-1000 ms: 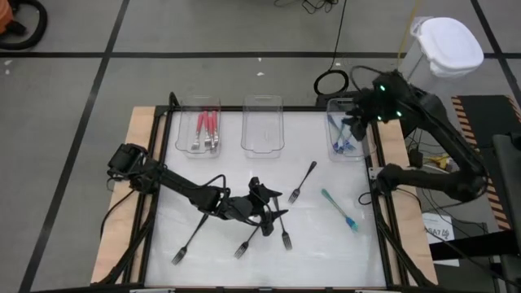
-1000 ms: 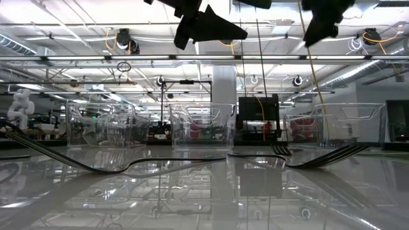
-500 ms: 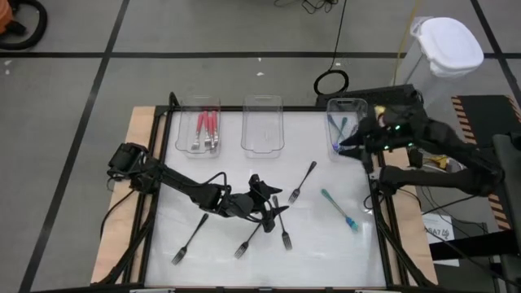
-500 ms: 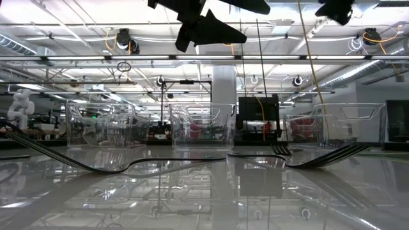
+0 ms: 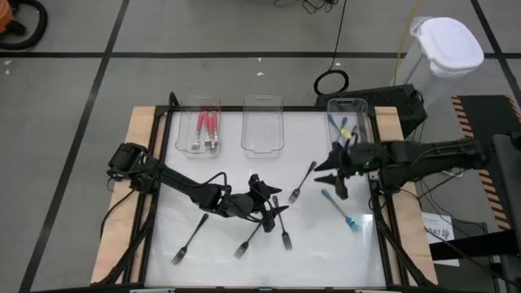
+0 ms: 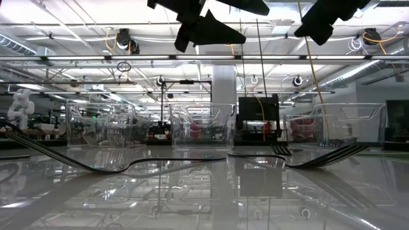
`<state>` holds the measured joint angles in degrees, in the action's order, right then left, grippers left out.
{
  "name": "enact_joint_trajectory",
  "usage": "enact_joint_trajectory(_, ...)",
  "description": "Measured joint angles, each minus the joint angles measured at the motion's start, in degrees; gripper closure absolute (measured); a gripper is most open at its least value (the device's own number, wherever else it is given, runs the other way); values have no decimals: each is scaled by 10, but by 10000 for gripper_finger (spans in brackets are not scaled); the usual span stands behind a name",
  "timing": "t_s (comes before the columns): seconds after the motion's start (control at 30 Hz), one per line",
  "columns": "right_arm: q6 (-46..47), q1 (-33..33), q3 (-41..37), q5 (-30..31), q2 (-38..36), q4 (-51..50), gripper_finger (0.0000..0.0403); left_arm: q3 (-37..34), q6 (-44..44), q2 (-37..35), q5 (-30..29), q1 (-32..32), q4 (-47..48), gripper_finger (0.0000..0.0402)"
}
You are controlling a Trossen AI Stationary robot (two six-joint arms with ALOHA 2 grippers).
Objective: Sort silverware by color (type)
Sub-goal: Put the blue fork into the right transparent bin
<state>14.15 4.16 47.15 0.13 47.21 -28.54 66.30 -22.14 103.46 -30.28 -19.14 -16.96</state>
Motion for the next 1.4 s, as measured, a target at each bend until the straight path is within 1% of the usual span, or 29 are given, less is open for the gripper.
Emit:
enact_joint_trajectory(0.17, 26, 100, 0, 92, 46, 6, 241, 0, 4, 0, -2, 0, 3, 117)
enact_joint_trajectory(0.33, 84, 195, 0, 175, 88, 5, 241, 0, 4, 0, -2, 0, 6, 117)
enact_joint_trajectory(0.43, 127, 247, 0, 209, 113, 2, 241, 0, 3, 0, -2, 0, 6, 117)
enact_joint_trajectory(0.63, 209, 331, 0, 240, 159, -5, 241, 0, 0, 0, -2, 0, 5, 117)
enact_joint_trajectory(0.77, 262, 371, 0, 254, 185, -18, 241, 0, -4, 0, -2, -2, 4, 117)
enact_joint_trajectory(0.97, 295, 416, 0, 251, 225, -48, 241, 0, -29, 0, -2, -9, 4, 117)
enact_joint_trajectory(1.13, 317, 436, 0, 207, 247, -71, 241, 0, -45, 0, -2, -25, 4, 117)
enact_joint_trajectory(1.4, 427, 455, 0, 177, 269, -161, 241, 0, -46, 0, -2, -64, 4, 117)
